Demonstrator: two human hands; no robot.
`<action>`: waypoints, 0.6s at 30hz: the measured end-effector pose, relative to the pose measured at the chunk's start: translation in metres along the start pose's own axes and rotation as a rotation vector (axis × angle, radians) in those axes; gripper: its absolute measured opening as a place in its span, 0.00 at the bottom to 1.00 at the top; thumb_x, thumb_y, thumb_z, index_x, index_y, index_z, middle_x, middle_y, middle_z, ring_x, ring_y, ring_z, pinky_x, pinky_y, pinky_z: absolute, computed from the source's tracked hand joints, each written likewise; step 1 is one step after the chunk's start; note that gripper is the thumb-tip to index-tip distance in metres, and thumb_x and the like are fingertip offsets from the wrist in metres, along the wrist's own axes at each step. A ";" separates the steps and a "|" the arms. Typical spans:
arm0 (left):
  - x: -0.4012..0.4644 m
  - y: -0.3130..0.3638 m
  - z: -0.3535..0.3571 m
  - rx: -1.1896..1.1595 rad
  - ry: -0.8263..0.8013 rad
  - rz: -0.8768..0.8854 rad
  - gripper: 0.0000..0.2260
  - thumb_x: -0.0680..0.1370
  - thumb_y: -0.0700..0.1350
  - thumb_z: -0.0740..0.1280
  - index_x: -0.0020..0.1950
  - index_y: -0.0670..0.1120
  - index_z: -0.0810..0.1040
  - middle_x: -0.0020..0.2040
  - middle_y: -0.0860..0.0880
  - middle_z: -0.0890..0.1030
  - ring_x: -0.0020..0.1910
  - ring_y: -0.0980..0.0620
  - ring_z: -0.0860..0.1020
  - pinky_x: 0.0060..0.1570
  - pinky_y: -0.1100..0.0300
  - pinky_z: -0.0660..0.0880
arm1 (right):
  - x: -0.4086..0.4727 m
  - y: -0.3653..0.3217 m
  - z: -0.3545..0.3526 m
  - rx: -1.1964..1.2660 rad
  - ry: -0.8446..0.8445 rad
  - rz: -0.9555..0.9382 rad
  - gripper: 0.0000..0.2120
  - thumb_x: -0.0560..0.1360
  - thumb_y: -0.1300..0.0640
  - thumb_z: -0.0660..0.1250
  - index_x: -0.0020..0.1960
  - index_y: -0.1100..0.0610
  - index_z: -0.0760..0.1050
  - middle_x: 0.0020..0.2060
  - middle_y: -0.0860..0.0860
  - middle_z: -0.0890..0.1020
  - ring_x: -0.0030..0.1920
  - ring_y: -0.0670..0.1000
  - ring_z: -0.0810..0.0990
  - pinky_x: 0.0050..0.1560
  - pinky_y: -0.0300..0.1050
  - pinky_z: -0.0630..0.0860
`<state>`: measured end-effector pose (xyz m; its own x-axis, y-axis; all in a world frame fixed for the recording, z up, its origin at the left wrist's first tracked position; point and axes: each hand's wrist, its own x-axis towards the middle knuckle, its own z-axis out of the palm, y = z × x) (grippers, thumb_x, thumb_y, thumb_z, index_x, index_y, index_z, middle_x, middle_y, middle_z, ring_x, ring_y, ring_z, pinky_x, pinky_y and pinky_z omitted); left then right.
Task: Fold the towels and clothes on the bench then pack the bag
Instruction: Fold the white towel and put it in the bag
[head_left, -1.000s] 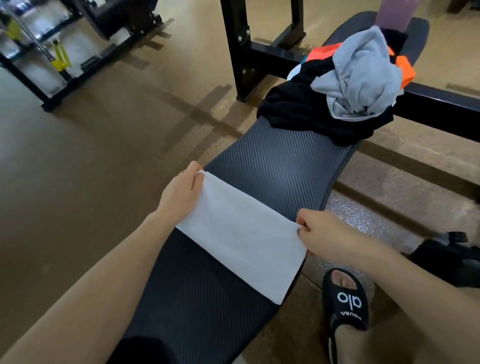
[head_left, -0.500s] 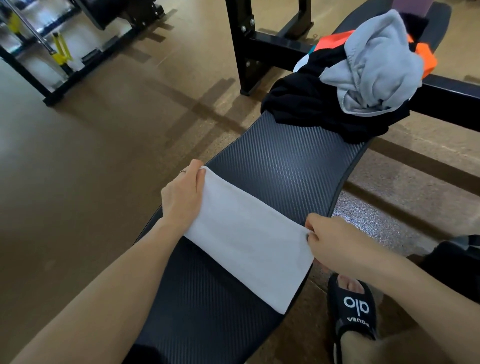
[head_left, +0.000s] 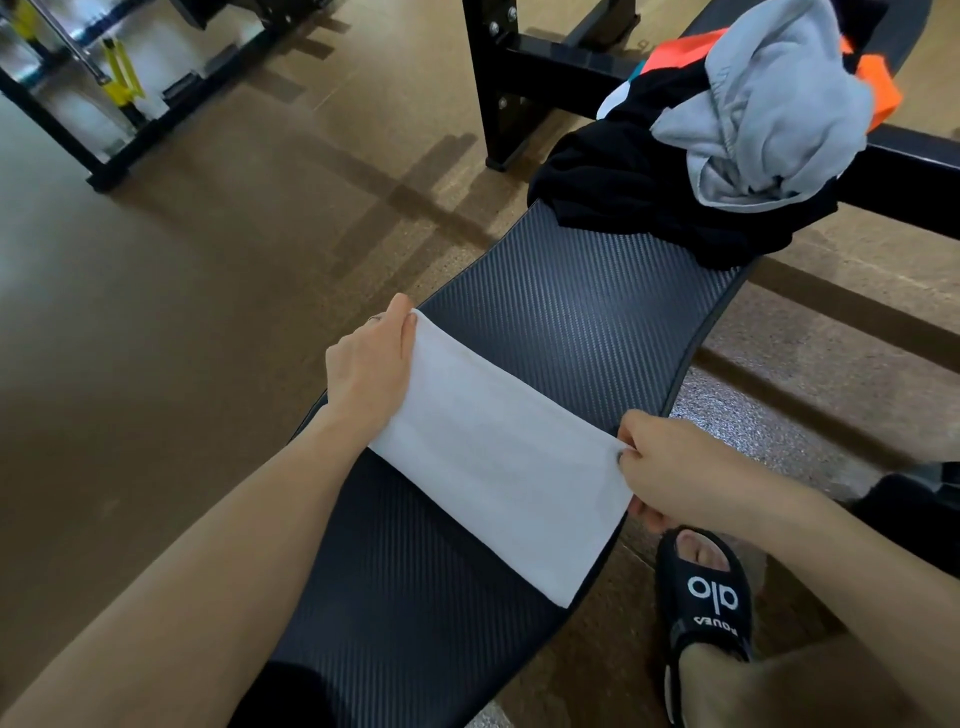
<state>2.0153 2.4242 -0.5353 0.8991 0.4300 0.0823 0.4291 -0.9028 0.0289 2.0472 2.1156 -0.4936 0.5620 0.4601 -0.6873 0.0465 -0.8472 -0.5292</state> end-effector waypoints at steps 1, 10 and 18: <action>0.001 0.000 0.000 0.005 -0.008 0.007 0.10 0.86 0.49 0.48 0.54 0.48 0.66 0.40 0.50 0.76 0.37 0.42 0.77 0.40 0.49 0.73 | 0.000 0.000 0.000 0.018 -0.005 0.008 0.07 0.83 0.58 0.54 0.50 0.57 0.70 0.40 0.56 0.83 0.37 0.55 0.86 0.41 0.55 0.84; 0.000 0.001 0.000 0.000 -0.048 0.069 0.08 0.86 0.46 0.51 0.56 0.47 0.68 0.43 0.49 0.75 0.36 0.46 0.76 0.36 0.49 0.75 | 0.003 0.003 -0.002 -0.004 0.009 0.043 0.05 0.82 0.56 0.57 0.51 0.57 0.68 0.41 0.57 0.82 0.38 0.57 0.86 0.38 0.55 0.84; 0.007 0.005 -0.001 0.042 -0.130 0.045 0.11 0.86 0.46 0.51 0.61 0.43 0.69 0.55 0.43 0.75 0.50 0.42 0.76 0.40 0.49 0.72 | 0.008 0.020 0.003 0.026 0.076 -0.001 0.06 0.81 0.51 0.62 0.49 0.53 0.69 0.44 0.54 0.81 0.38 0.52 0.84 0.33 0.47 0.83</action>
<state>2.0232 2.4228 -0.5340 0.9201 0.3889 -0.0470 0.3886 -0.9213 -0.0139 2.0499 2.1029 -0.5109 0.6233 0.4383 -0.6476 0.0258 -0.8392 -0.5432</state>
